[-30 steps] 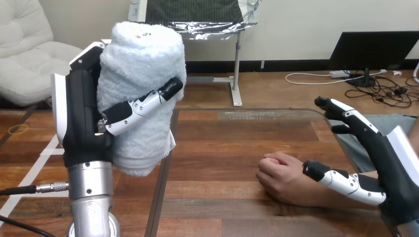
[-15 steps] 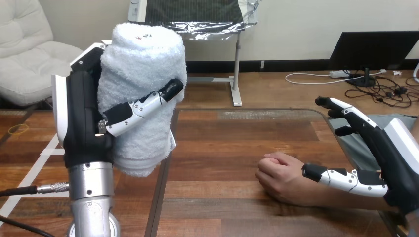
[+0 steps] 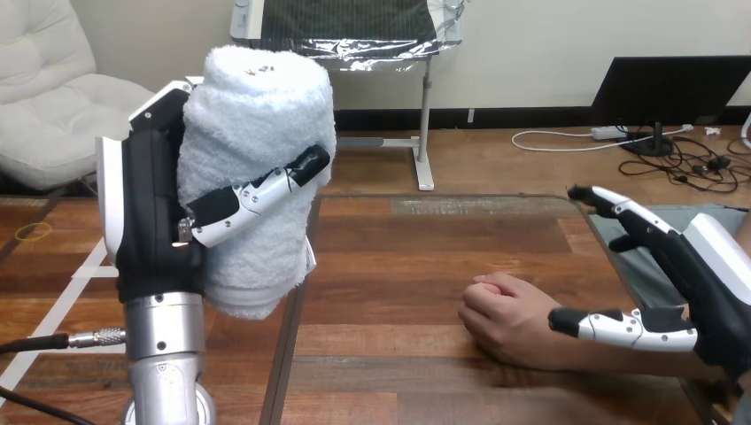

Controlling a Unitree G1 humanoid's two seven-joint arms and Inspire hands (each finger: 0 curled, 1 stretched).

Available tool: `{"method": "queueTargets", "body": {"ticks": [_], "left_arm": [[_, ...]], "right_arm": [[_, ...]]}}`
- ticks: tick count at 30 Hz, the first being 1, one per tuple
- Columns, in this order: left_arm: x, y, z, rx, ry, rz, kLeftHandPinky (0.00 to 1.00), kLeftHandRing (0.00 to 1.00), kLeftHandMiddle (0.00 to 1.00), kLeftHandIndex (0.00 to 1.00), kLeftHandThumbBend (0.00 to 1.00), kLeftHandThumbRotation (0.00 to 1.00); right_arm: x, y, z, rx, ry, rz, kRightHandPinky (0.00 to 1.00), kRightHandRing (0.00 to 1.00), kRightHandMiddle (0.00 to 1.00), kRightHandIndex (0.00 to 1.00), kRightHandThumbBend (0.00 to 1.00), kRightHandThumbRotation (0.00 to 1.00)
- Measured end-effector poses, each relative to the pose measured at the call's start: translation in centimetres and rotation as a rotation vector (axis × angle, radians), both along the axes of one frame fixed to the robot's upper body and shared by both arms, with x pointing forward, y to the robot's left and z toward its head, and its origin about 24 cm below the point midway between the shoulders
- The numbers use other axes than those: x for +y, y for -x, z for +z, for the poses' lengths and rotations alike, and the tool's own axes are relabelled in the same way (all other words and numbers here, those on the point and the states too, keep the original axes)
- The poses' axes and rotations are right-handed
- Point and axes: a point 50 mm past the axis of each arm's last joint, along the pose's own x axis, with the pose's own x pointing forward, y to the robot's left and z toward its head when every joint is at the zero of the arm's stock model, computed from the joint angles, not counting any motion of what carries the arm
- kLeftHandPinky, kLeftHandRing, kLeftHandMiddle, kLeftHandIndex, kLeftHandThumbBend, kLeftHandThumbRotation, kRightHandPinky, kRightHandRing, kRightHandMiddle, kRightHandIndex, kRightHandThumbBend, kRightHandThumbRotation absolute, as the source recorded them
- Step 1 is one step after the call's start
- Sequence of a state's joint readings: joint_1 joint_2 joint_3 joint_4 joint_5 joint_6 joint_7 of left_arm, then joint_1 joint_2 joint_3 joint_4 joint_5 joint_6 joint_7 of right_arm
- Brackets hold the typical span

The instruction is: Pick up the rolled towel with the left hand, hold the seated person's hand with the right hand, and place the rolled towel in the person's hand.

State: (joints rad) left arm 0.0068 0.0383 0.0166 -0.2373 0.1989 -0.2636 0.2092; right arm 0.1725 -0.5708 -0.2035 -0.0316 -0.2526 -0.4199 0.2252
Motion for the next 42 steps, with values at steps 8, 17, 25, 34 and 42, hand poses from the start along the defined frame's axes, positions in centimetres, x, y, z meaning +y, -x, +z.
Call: {"method": "queueTargets", "body": {"ticks": [8,17,25,34,42], "left_arm": [[0.0,0.0,-0.1,0.0,0.004,0.0,0.14,0.2,0.27,0.34,0.47,0.0],[-0.1,0.0,-0.2,-0.003,0.013,-0.002,0.15,0.2,0.28,0.34,0.45,0.0],[-0.2,-0.1,-0.4,0.004,0.023,-0.002,0.15,0.21,0.28,0.34,0.44,0.0],[-0.2,-0.2,-0.8,0.017,0.028,-0.005,0.16,0.21,0.28,0.34,0.44,0.0],[-0.2,-0.2,-0.9,0.017,0.028,-0.005,0.16,0.21,0.28,0.33,0.44,0.0]], "right_arm": [[-0.8,-0.2,-0.6,0.06,0.039,-0.008,0.76,0.92,0.91,0.9,0.99,0.42],[-1.4,-0.5,-1.3,0.114,0.07,-0.015,0.75,0.91,0.91,0.89,1.0,0.4],[-1.8,-0.8,-1.9,0.16,0.093,-0.014,0.75,0.9,0.89,0.89,0.99,0.37],[-2.0,-1.2,-2.5,0.193,0.123,-0.005,0.73,0.86,0.86,0.86,0.98,0.35],[-2.1,-1.6,-2.8,0.218,0.172,0.004,0.75,0.86,0.86,0.86,0.98,0.35]]}}
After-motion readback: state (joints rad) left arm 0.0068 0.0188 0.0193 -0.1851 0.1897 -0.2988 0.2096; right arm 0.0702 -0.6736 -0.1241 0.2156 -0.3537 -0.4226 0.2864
